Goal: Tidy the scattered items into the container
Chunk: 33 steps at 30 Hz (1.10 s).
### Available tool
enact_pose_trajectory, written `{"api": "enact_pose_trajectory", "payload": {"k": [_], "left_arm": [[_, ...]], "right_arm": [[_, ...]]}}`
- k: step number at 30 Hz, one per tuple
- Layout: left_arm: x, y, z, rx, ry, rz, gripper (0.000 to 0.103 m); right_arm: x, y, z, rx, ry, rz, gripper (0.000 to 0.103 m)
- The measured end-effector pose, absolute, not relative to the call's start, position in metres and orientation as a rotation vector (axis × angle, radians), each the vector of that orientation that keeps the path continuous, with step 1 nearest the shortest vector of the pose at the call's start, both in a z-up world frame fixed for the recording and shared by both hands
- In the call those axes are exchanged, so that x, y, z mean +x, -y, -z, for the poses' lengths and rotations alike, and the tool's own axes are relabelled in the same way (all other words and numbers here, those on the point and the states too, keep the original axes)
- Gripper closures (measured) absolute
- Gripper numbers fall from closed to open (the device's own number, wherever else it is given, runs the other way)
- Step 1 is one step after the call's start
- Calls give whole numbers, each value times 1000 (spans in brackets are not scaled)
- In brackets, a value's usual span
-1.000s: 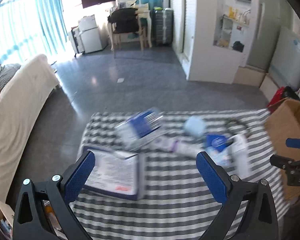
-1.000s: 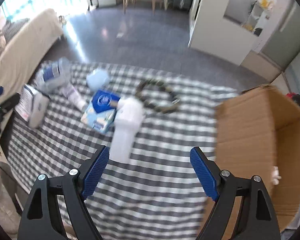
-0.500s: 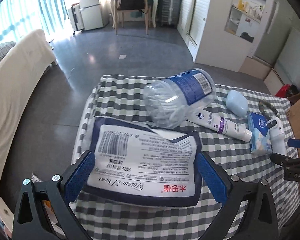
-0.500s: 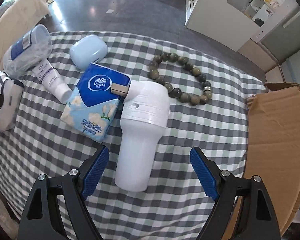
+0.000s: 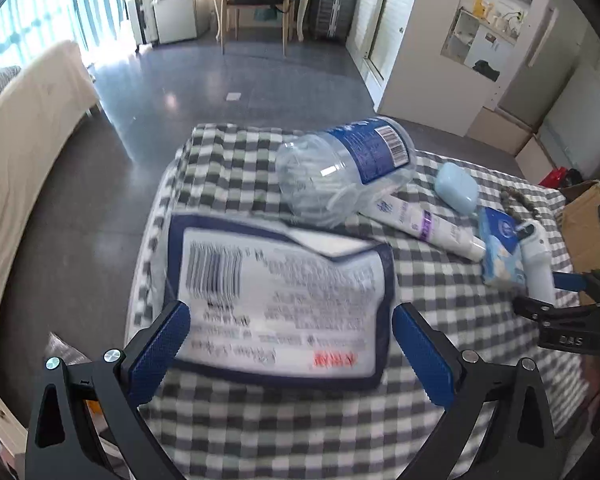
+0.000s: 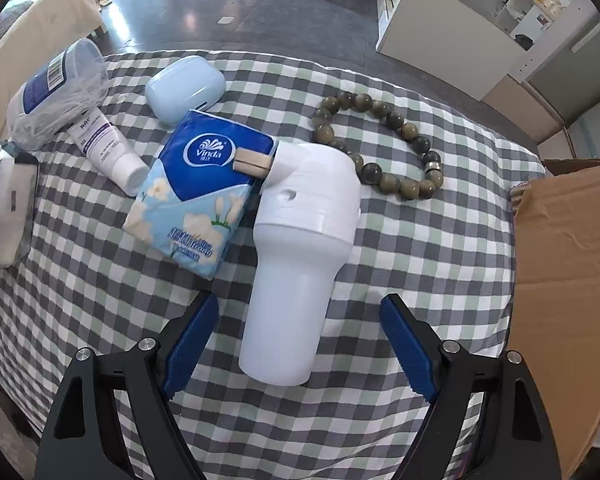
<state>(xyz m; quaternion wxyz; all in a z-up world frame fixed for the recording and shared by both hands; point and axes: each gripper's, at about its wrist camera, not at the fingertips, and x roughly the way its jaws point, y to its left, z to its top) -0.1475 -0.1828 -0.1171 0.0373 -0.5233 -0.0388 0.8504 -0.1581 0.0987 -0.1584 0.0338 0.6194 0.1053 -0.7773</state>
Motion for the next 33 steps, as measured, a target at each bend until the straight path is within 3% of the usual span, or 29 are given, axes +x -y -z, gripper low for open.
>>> {"api": "enact_pose_trajectory", "payload": {"k": [7,10,11,12,13,15,17,19,26,33], "left_arm": [[-152,159,138,-1627,-205,-2714,0],[-156,152,142,-1605,-260,-2751,0],[-156,151,142,-1605,-260,-2756,0],[-156,152,141,-1609,-253,-2757,0],[-155,154,139,-1608,-237,-2754,4],[-151,156,131,-1582,-191,-2742,18],[-145,155,118,-1530,-141,-2720,56],[-142,154,109,-1524,-122,-2704,69],[-122,148,80,-1435,-69,-2675,80],[-98,117,23,-1245,-87,-2668,81]], "right_arm": [[-146,-105,154,1895,-305,2388,20],[-141,-109,151,1889,-296,2385,21],[-139,-110,150,1883,-286,2381,27],[-137,-110,147,1870,-267,2375,46],[-135,-111,144,1859,-259,2377,66],[-131,-113,135,1841,-293,2419,69],[-127,-117,128,1814,-265,2433,70],[-121,-121,119,1788,-241,2449,70],[-104,-128,96,1722,-172,2459,71],[-110,-93,84,1657,-129,2508,72]]}}
